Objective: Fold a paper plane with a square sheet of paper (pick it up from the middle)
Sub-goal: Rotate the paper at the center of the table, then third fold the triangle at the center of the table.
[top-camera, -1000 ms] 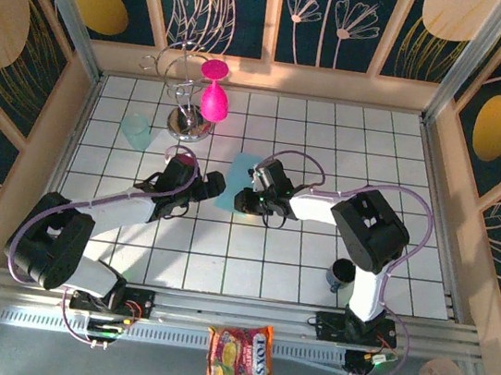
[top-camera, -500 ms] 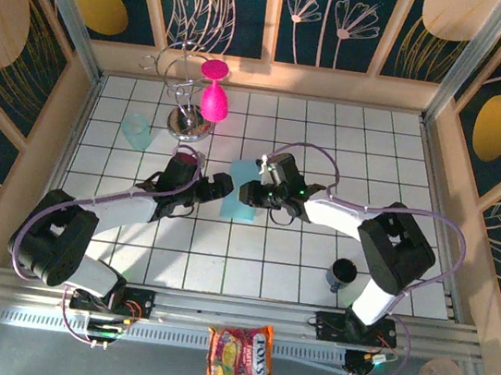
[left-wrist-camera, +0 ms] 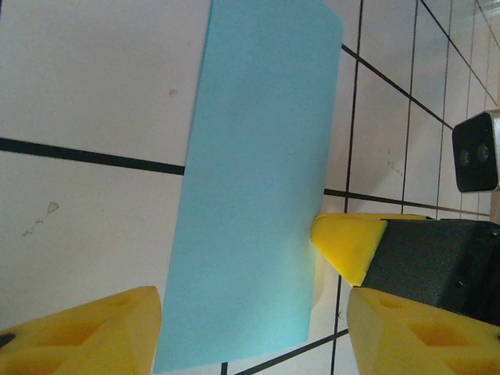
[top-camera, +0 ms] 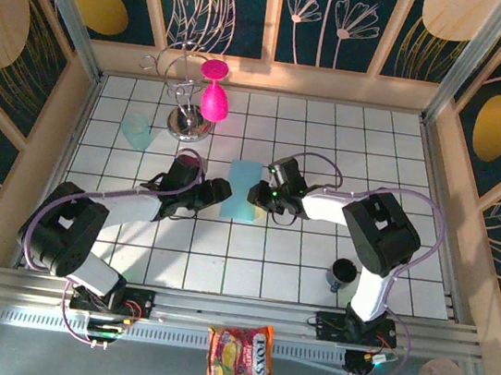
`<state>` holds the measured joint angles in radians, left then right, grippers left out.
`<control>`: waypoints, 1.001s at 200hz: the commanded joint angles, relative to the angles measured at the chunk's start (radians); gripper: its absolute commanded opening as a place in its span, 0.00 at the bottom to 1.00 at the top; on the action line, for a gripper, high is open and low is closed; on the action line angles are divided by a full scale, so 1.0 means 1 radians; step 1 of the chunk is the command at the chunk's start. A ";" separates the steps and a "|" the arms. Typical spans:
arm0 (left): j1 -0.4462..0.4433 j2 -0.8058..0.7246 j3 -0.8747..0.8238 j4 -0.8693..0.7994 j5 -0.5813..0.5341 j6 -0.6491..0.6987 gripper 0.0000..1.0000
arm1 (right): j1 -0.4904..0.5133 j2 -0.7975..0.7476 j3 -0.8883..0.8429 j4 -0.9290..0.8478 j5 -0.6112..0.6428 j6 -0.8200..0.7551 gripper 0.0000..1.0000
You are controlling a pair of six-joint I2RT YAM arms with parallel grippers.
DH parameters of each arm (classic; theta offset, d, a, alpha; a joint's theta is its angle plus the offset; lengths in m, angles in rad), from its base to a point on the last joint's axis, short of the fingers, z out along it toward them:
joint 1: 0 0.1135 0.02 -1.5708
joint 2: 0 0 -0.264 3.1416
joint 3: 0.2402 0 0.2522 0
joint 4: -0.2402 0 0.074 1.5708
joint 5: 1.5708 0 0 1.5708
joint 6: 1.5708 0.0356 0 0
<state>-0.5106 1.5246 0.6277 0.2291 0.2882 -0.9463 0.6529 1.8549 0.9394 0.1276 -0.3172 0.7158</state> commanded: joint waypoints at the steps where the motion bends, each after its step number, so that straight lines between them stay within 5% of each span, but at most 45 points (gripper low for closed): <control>1: -0.004 0.023 -0.005 0.004 0.034 -0.001 0.60 | -0.012 0.022 -0.013 0.006 -0.013 0.018 0.22; 75: -0.006 0.067 -0.003 -0.047 0.035 0.035 0.43 | -0.033 0.055 -0.042 -0.034 -0.008 0.019 0.21; 200: -0.012 0.144 0.030 0.046 0.150 0.016 0.39 | -0.045 0.055 -0.045 -0.029 -0.019 0.019 0.20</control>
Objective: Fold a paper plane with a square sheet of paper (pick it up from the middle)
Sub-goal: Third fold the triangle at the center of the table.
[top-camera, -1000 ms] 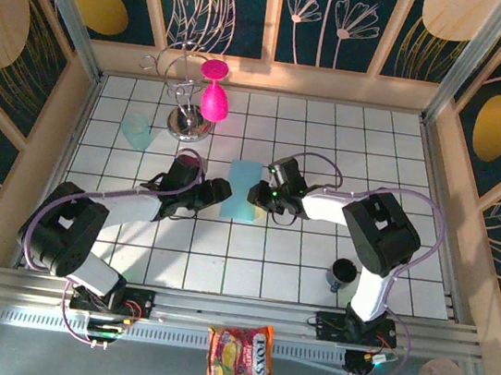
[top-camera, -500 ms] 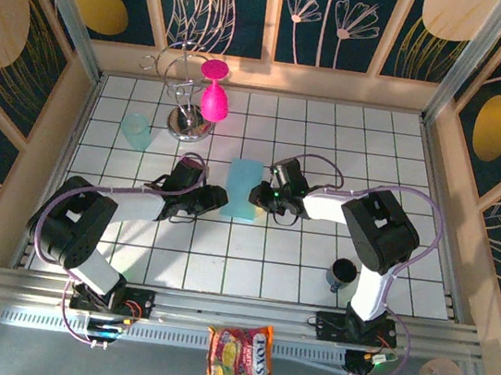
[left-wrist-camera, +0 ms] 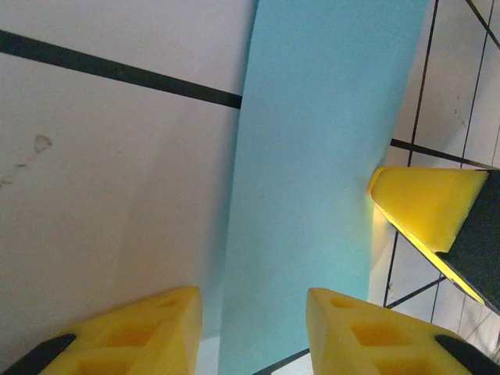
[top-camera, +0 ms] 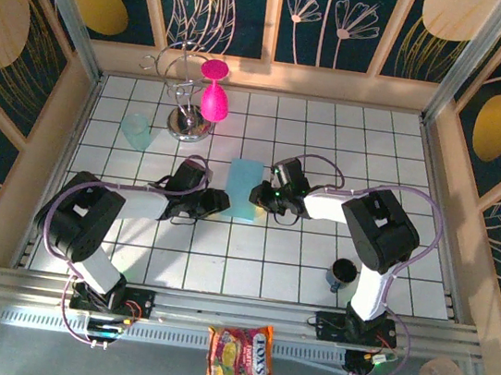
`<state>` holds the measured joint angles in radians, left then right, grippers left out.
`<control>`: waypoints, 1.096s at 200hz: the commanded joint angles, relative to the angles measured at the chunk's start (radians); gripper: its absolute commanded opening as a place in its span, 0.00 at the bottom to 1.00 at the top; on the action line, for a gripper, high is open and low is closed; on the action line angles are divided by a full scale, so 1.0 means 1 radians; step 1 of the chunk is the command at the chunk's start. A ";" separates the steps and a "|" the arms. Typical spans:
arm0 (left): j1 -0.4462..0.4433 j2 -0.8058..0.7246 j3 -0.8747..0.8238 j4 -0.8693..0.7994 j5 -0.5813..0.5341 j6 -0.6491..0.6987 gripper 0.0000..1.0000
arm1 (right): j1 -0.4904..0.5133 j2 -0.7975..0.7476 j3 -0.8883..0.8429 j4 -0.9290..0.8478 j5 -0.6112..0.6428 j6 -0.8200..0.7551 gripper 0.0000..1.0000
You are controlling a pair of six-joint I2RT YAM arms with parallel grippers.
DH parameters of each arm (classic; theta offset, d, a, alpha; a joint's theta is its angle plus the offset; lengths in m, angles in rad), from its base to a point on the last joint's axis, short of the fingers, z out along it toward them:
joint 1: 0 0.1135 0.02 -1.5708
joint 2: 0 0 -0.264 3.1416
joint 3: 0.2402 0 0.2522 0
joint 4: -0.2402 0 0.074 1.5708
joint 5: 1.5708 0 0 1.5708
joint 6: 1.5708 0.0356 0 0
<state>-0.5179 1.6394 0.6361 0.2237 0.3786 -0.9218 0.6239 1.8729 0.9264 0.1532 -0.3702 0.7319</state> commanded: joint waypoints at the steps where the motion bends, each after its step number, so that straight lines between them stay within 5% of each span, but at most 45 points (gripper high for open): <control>1: -0.004 0.029 0.022 0.053 0.061 -0.009 0.39 | -0.016 0.038 -0.032 -0.054 0.034 0.004 0.20; 219: 0.022 0.171 0.209 -0.023 0.017 0.053 0.28 | -0.030 0.011 -0.055 -0.043 0.047 0.003 0.19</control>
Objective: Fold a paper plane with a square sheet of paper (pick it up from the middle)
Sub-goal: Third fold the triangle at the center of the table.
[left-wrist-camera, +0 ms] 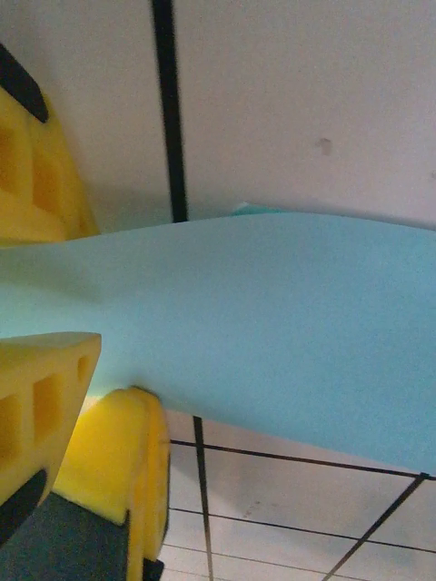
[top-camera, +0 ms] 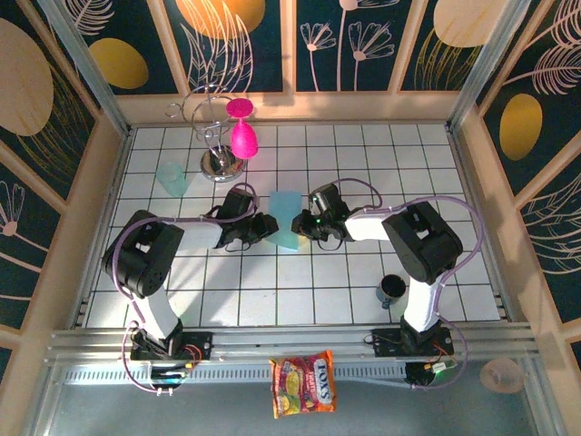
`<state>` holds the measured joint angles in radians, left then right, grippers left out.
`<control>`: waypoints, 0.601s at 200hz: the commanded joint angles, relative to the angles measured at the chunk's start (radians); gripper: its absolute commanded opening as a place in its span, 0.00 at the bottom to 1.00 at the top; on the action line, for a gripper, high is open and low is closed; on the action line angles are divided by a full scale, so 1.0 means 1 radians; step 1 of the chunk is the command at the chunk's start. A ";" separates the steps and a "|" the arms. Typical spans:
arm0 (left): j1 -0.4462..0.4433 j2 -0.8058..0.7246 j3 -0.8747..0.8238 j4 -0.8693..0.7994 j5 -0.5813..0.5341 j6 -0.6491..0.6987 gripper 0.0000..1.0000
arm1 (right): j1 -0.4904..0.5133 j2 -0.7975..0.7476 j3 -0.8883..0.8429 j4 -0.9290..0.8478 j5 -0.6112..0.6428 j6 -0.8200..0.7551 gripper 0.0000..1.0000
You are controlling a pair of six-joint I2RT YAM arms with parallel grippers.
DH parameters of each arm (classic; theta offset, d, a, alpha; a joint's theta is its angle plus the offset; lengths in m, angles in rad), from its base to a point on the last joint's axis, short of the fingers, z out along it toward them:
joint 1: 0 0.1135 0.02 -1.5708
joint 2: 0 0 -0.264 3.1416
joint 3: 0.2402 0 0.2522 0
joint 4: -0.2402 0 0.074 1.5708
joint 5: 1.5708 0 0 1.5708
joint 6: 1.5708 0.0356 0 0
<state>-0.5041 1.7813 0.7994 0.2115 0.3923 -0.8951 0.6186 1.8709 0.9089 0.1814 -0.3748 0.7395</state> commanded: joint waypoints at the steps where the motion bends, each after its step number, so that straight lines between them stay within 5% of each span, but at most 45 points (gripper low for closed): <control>1: 0.008 0.030 0.046 -0.011 0.003 0.027 0.28 | -0.025 0.013 -0.038 -0.070 0.051 -0.005 0.19; 49: 0.013 0.064 0.069 -0.021 -0.012 0.045 0.25 | -0.032 0.001 -0.044 -0.051 0.044 -0.011 0.19; 120: 0.015 0.026 0.057 -0.029 -0.041 0.025 0.06 | -0.040 -0.083 -0.045 0.000 0.063 -0.100 0.21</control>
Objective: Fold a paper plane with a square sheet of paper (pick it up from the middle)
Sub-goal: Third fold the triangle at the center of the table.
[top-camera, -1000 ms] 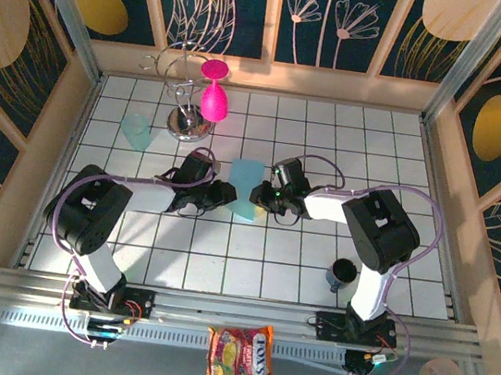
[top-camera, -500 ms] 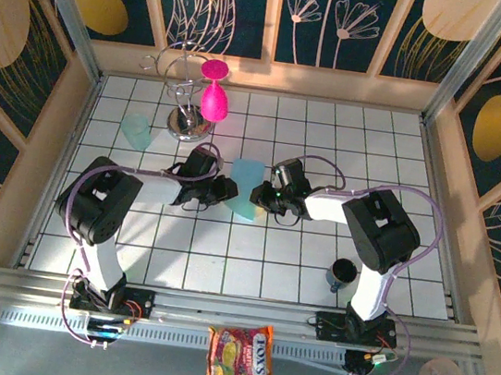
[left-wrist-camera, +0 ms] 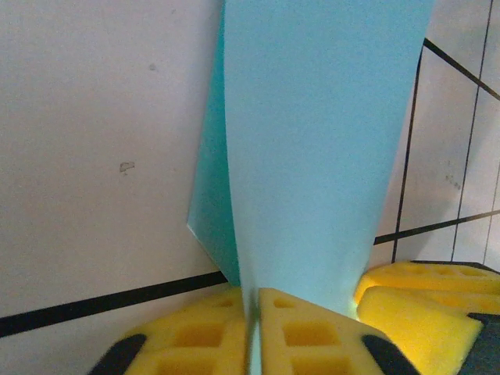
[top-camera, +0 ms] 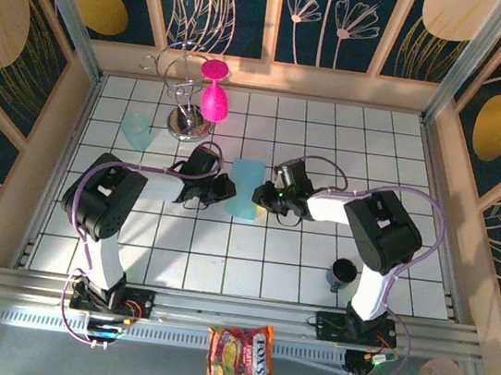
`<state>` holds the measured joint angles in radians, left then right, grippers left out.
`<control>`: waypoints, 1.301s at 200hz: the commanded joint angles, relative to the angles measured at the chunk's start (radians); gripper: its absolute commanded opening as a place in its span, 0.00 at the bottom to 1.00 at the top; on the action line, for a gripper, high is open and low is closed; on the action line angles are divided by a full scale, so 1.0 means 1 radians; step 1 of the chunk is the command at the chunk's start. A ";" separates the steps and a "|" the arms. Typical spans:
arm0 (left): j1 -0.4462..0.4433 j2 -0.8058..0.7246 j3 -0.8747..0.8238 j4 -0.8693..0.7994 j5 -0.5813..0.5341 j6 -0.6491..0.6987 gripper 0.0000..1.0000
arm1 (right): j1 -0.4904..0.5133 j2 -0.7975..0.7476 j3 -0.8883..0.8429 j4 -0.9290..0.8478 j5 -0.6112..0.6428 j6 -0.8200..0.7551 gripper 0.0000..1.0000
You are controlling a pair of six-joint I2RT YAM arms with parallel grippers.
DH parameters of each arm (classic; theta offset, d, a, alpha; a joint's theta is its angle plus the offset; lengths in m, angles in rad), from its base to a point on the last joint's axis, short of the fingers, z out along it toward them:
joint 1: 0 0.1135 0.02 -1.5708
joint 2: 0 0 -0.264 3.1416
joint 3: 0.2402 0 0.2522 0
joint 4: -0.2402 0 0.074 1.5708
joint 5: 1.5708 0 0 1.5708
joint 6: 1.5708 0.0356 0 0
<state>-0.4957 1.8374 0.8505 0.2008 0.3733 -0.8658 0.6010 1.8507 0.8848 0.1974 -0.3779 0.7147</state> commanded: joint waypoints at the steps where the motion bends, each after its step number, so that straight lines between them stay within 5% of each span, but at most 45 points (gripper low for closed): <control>1: 0.007 -0.033 0.005 -0.017 -0.022 -0.005 0.06 | -0.022 -0.066 -0.021 -0.015 0.068 -0.080 0.21; 63: 0.007 -0.116 -0.066 0.077 -0.029 -0.114 0.02 | 0.002 -0.266 -0.117 0.172 0.162 -0.285 0.52; 107: 0.006 -0.171 -0.125 0.183 -0.025 -0.241 0.02 | 0.104 -0.335 -0.217 0.337 0.283 -0.491 0.64; 178: 0.006 -0.156 -0.137 0.208 -0.013 -0.305 0.02 | 0.232 -0.247 -0.289 0.505 0.236 -0.872 0.65; 260: 0.006 -0.155 -0.129 0.195 -0.009 -0.306 0.02 | 0.275 -0.122 -0.267 0.564 0.233 -0.992 0.63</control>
<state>-0.4953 1.6829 0.7216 0.3725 0.3584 -1.1542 0.8612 1.6958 0.6102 0.6998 -0.1513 -0.2134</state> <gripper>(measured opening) 0.059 0.640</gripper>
